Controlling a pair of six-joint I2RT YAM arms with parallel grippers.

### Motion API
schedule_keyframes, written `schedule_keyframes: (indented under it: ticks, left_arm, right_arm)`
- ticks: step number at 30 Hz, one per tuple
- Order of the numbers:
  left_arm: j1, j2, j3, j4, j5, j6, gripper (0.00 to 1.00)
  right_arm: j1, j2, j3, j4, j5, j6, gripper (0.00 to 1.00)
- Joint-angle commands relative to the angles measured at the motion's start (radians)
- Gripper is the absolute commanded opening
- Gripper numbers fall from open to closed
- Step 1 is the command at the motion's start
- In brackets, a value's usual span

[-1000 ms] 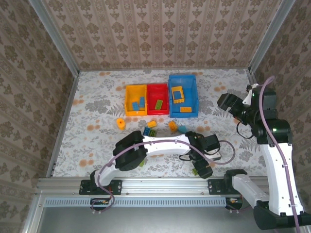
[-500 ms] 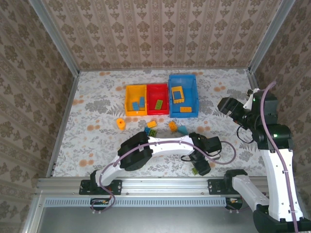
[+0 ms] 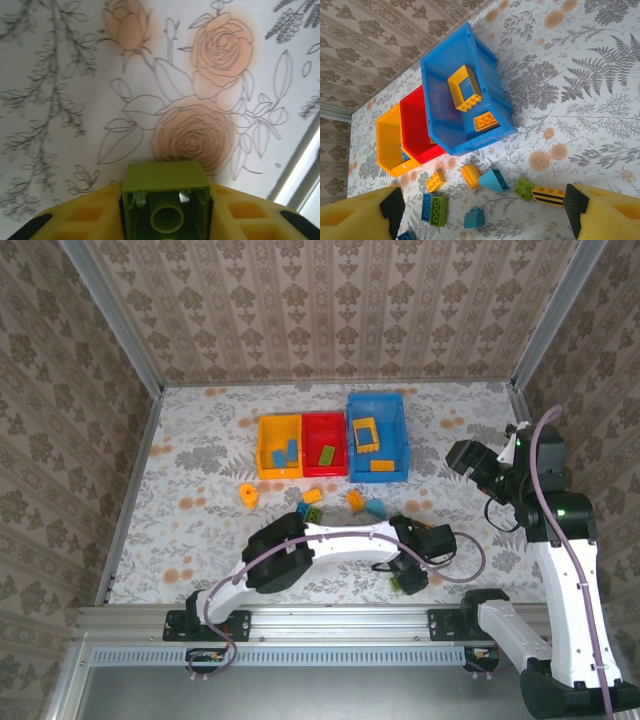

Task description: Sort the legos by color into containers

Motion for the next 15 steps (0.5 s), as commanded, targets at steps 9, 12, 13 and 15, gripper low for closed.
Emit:
schedule_keyframes:
  ticks: [9, 12, 13, 15]
  left_arm:
    - [0.300, -0.358, -0.127, -0.030, -0.107, -0.088, 0.31]
    - [0.434, -0.393, -0.101, -0.058, -0.077, -0.087, 0.31]
    - [0.473, -0.396, -0.084, -0.064, -0.068, -0.085, 0.31]
    - [0.564, -0.379, -0.031, -0.072, -0.040, -0.075, 0.31]
  right_arm:
    - [0.004, 0.032, 0.073, 0.050, -0.216, -0.067, 0.85]
    - [0.060, 0.051, 0.031, 0.131, -0.246, -0.048, 0.82]
    - [0.096, 0.060, 0.022, 0.152, -0.233, -0.049, 0.82]
    - [0.206, 0.090, 0.010, 0.202, -0.168, -0.072, 0.82]
